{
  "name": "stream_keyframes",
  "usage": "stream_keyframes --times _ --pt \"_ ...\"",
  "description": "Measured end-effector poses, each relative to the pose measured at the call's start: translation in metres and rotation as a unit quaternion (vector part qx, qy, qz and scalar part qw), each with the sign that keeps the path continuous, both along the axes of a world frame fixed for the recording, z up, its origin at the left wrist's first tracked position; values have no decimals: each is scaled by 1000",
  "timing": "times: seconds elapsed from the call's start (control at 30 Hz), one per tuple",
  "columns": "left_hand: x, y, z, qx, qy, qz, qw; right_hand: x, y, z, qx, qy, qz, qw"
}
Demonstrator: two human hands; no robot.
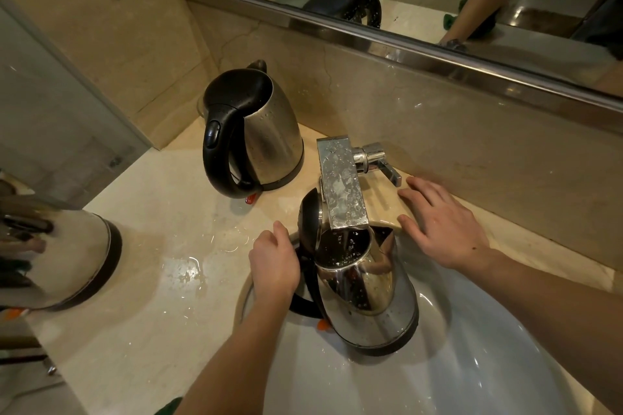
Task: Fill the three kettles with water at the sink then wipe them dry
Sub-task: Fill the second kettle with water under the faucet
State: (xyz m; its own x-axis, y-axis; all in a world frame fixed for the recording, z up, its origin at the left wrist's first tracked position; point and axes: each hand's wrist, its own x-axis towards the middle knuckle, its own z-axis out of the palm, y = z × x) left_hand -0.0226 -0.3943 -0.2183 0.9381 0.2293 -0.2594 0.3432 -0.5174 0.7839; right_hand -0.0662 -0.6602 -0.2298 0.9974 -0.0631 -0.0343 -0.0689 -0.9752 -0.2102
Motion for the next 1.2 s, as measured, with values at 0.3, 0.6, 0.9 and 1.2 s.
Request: stream_keyframes --times 0.3,0.6,0.9,1.2 --pt "-1 0 2 -1 -3 -2 1000 0 1 3 -1 9 -2 1000" --pt "-1 -1 4 -1 -1 1 1000 0 2 3 -3 9 -4 1000" --pt "-1 -1 4 1 4 2 1000 1 2 3 -8 11 -9 1000" --pt "-1 0 2 -4 -2 2 1000 1 2 4 -7 18 -7 1000"
